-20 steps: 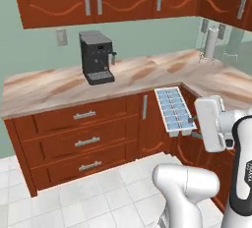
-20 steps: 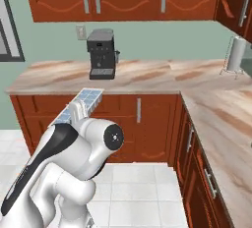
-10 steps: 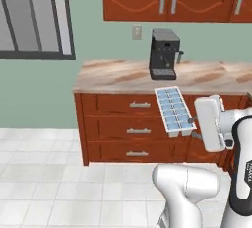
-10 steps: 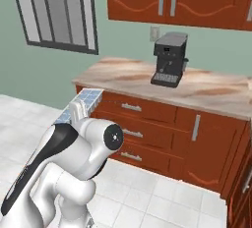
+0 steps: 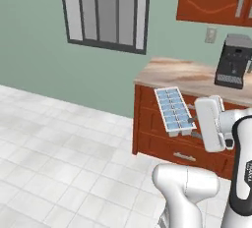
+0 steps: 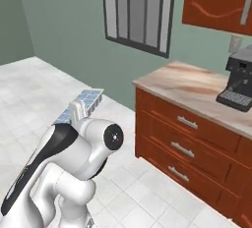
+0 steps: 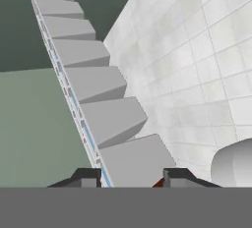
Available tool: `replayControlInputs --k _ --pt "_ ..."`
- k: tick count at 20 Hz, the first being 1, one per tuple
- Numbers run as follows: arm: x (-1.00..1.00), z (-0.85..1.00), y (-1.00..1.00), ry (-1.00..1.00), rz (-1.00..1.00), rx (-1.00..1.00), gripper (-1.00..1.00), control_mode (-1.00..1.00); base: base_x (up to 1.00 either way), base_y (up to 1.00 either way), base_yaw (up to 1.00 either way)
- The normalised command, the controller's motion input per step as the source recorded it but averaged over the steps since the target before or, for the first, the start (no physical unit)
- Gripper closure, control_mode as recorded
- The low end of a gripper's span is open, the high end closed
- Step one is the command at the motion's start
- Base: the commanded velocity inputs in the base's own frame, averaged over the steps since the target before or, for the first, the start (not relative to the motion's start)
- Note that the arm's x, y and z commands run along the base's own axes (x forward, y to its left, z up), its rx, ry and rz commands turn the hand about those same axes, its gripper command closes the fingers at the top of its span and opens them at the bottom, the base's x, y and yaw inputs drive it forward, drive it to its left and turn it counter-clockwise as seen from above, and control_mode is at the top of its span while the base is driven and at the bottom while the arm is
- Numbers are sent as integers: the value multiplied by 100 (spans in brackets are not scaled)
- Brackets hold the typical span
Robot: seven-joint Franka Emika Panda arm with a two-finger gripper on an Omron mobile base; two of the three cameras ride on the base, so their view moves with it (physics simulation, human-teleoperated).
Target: The ice cube tray has been filled with water. Take the tray and place it in the freezer to make ice. Close the freezer door after placing the tray.
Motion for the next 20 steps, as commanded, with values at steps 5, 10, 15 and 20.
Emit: replayControlInputs --k 5,10,15,20 --pt "0 0 0 0 0 0 100 100 19 -6 62" --pt "0 0 0 0 0 0 100 100 43 -9 61" --pt "0 0 0 0 0 0 100 100 61 -24 60" --pt "0 0 0 0 0 0 100 100 65 -40 59"
